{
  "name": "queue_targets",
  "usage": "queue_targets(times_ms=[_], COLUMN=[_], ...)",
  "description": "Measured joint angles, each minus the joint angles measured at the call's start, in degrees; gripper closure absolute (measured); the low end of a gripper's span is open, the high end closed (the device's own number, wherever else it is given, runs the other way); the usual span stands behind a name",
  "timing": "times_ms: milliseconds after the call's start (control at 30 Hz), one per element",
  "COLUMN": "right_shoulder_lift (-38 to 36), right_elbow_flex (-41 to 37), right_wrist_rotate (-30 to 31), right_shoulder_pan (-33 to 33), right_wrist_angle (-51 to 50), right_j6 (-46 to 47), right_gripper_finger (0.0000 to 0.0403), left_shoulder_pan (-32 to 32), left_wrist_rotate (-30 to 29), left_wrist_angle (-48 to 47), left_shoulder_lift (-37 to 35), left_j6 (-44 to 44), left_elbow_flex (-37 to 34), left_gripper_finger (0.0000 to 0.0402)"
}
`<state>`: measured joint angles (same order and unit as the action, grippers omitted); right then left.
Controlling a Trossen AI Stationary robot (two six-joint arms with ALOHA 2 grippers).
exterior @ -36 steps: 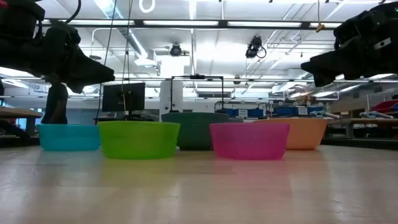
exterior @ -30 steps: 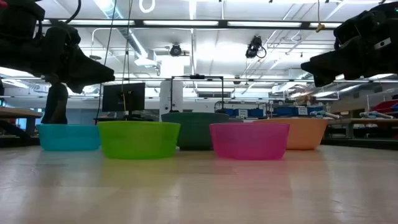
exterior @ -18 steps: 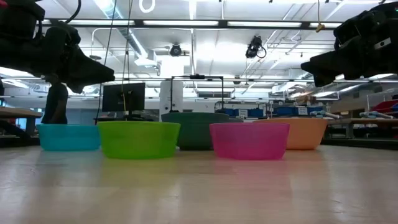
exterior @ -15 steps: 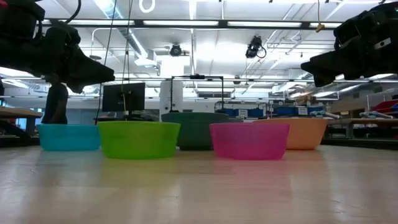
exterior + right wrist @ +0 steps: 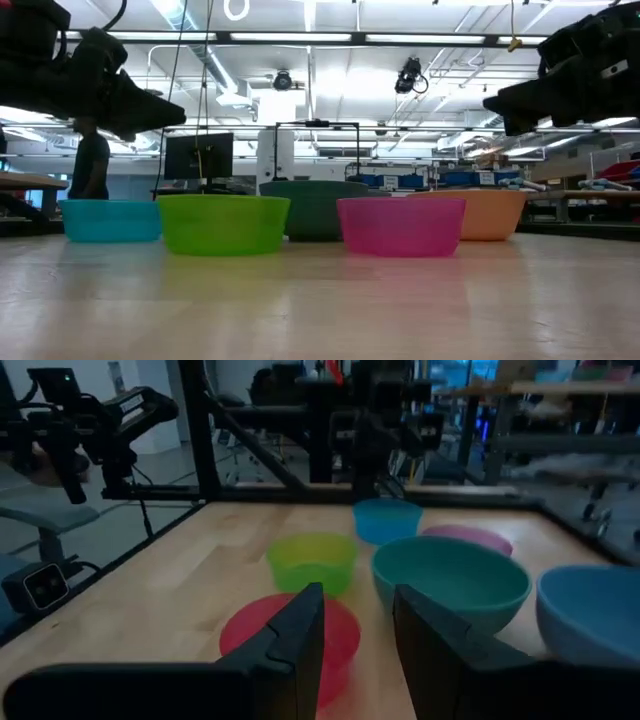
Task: Nest bowls inside each other
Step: Stack the dark green bowl on top of the yellow bowl
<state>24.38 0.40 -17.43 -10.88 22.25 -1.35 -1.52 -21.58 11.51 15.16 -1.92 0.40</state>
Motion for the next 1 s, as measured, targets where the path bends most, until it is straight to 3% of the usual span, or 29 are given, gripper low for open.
queue_targets(times_ms=[67, 167, 267, 333, 433, 600, 700, 900, 1000], right_shoulder_lift=[0.00, -0.01, 0.04, -0.07, -0.04, 1.02, 3.66, 13.45, 19.34], right_elbow_flex=[-0.02, -0.02, 0.10, 0.87, 3.17, 7.43, 10.01, 16.84, 21.60], right_wrist_rotate=[-0.02, 0.48, 5.45, 7.88, 6.74, 5.50, 7.04, 11.23, 16.25], right_shoulder_pan=[0.00, 0.25, 0.27, 0.23, 0.61, 1.39, 2.43, 5.57, 6.97], right_wrist_angle=[2.50, 9.86, 18.86, 22.24, 26.15, 24.93, 24.66, 23.25, 17.43], right_j6=[1.01, 11.02, 17.54, 18.98, 21.58, 21.41, 19.33, 10.73, 7.49], right_gripper_finger=[0.0291, 0.0291, 0.0291, 0.0291, 0.0291, 0.0291, 0.0293, 0.0294, 0.0295], left_shoulder_pan=[0.00, 0.00, 0.00, 0.02, 0.02, 0.02, 0.00, 0.02, 0.02], left_wrist_rotate=[0.00, 0.00, -0.01, -0.32, -0.41, -0.44, -0.44, -1.37, -2.64], left_wrist_angle=[1.65, 6.05, 11.99, 16.87, 24.01, 31.75, 31.50, 29.96, 30.14], left_shoulder_lift=[0.15, 0.15, 0.17, 0.15, 0.16, 0.15, 0.15, 0.37, 0.37], left_j6=[-0.75, -6.33, -10.37, -8.09, -3.56, -1.34, -1.77, -6.20, -10.06], left_elbow_flex=[0.02, 0.02, 0.00, 0.02, 0.01, 0.00, 0.00, 0.00, 0.00], left_gripper_finger=[0.0249, 0.0249, 0.0249, 0.0249, 0.0249, 0.0249, 0.0249, 0.0249, 0.0249])
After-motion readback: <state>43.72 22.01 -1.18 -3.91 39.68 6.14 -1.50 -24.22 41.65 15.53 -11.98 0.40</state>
